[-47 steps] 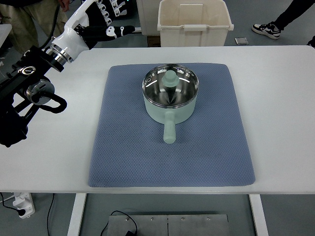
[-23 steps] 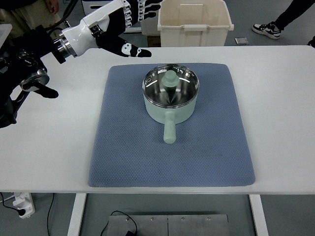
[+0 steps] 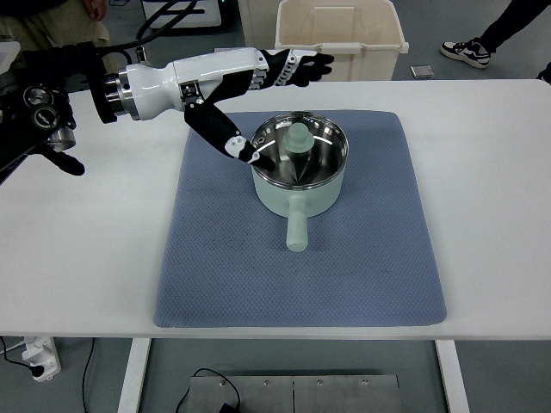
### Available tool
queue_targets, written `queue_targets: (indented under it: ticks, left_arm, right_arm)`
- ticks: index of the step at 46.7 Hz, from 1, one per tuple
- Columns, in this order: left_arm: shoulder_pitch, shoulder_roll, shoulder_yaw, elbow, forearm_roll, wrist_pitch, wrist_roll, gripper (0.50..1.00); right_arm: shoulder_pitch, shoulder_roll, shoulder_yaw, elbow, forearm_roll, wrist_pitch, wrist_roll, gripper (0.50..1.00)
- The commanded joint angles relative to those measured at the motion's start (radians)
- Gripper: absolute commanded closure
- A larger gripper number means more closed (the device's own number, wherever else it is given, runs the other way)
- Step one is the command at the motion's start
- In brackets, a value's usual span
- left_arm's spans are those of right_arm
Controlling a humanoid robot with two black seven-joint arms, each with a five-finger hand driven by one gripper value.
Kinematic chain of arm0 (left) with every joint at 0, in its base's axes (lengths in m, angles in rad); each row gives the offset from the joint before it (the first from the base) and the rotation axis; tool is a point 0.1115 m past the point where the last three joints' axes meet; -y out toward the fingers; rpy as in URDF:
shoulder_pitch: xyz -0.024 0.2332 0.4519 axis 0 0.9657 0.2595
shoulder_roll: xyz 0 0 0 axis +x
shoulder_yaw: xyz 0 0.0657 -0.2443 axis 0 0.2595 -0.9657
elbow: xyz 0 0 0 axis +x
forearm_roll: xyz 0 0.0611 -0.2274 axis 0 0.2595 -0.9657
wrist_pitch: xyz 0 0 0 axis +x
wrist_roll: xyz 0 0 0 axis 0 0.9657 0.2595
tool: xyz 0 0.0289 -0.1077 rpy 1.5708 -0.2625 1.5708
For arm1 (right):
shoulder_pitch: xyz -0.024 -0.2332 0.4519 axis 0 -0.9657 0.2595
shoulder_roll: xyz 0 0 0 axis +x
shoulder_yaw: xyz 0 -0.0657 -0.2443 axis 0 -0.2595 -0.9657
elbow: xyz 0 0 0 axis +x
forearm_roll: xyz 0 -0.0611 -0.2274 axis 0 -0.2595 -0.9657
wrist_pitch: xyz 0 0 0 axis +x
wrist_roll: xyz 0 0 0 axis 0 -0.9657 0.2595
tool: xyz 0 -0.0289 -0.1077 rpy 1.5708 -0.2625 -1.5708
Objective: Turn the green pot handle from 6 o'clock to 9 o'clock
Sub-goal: 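Lower the left hand onto the saucepan handle nearest the robot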
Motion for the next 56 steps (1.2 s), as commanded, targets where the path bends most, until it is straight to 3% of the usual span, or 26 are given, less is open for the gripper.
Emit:
queue_targets:
  ticks: [1, 17, 32, 46, 56]
  left_arm:
    - [-0.028, 0.018, 0.065, -0.030, 0.012, 0.000, -0.001, 0.500]
    - [-0.132, 0.021, 0.303, -0.070, 0.108, -0.012, -0.029, 0.500]
    - [-0.169, -0.026, 0.389, -0.060, 0.198, -0.030, -0.029, 0.500]
    - [-0.170, -0.117, 0.433, 0.081, 0.210, -0.030, -0.029, 0.500]
    - [-0.174, -0.138, 0.453, 0.101, 0.235, -0.037, -0.030, 0.500]
  right_arm:
    - [0.000, 0.000, 0.000, 0.000, 0.000, 0.000, 0.000, 0.500]
    - [0.000, 0.000, 0.000, 0.000, 0.000, 0.000, 0.000, 0.500]
    - [0.000, 0.000, 0.000, 0.000, 0.000, 0.000, 0.000, 0.500]
    - [0.000, 0.000, 0.000, 0.000, 0.000, 0.000, 0.000, 0.500]
    - [0.000, 0.000, 0.000, 0.000, 0.000, 0.000, 0.000, 0.500]
